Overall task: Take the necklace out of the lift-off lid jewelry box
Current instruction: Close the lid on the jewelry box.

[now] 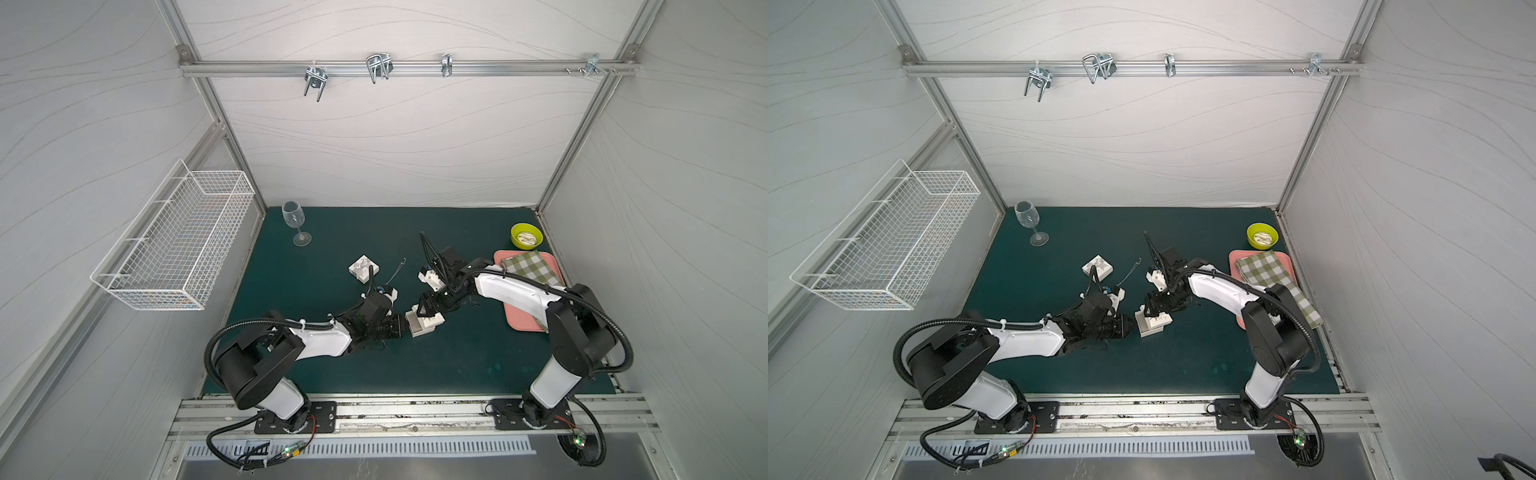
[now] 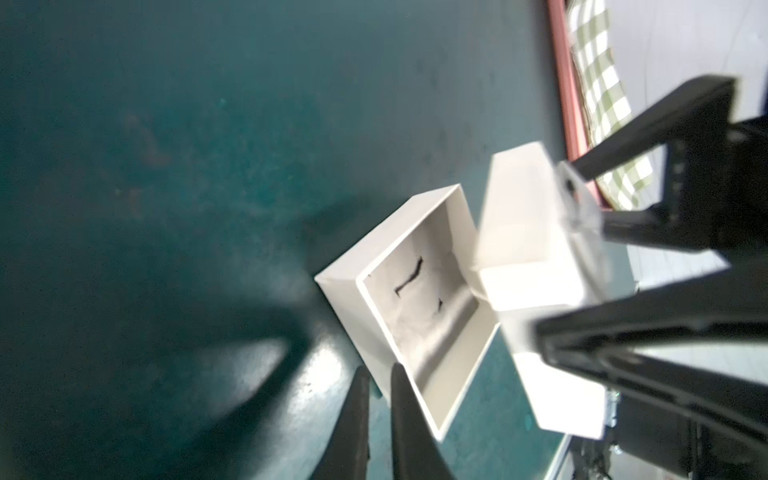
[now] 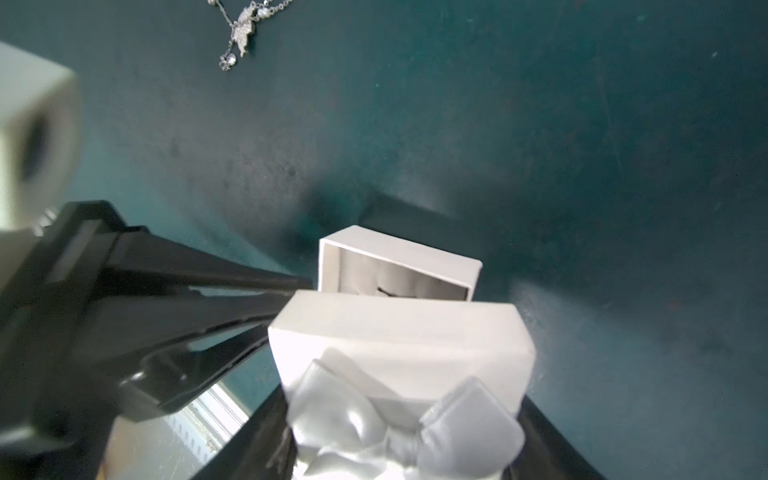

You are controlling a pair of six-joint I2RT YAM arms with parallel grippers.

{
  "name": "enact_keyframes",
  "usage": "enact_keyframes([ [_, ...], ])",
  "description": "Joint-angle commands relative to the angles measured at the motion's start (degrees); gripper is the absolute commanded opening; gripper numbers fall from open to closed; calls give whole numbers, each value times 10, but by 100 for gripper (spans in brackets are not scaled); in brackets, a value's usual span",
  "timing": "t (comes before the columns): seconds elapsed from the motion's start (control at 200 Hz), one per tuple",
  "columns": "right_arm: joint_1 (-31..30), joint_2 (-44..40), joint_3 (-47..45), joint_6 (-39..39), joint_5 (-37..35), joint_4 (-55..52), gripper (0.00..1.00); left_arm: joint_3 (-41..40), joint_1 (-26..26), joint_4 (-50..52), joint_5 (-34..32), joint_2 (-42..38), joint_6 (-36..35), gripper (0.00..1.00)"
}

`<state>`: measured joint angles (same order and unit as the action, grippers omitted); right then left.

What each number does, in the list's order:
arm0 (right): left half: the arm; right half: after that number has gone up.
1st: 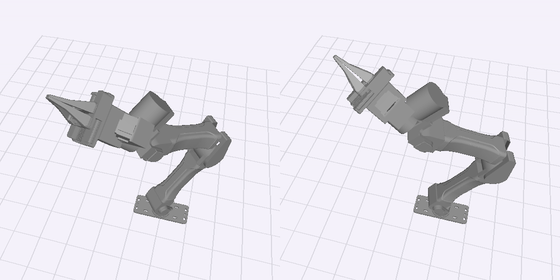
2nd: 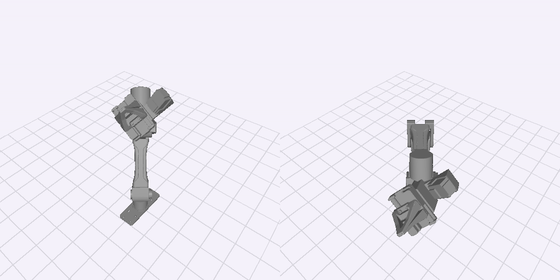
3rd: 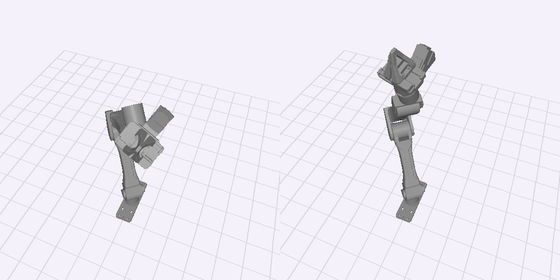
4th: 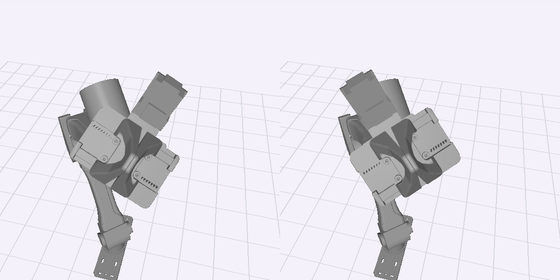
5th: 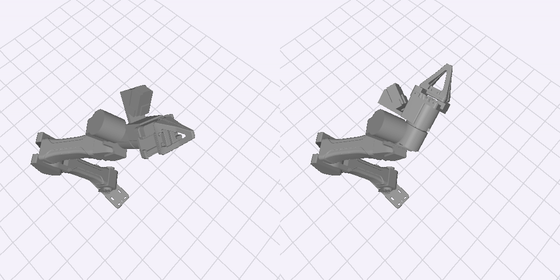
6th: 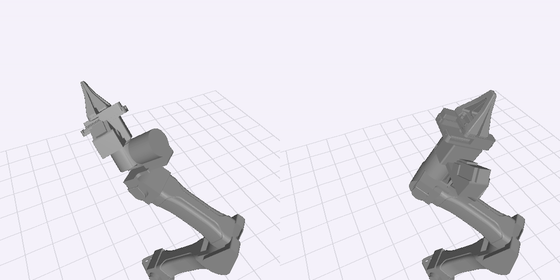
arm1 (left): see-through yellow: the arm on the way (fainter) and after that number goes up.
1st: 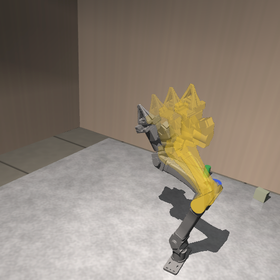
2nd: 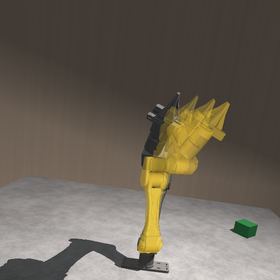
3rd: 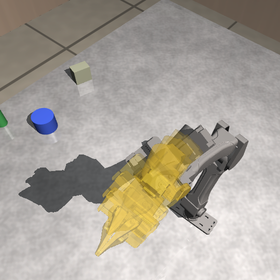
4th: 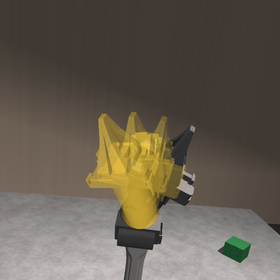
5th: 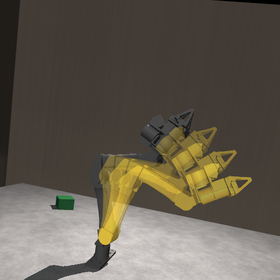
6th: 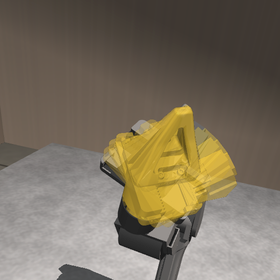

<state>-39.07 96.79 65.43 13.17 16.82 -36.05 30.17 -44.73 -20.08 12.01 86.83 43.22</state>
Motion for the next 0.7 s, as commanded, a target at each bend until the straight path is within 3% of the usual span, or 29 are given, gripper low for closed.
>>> enact_keyframes([
  [0.0,-6,-7,14,13,-40,-35,69,-8,2,-19,-14,-17,22,26],
  [0.695,-35,20,22,54,-56,-24,70,-36,2,-95,1,13,63,17],
])
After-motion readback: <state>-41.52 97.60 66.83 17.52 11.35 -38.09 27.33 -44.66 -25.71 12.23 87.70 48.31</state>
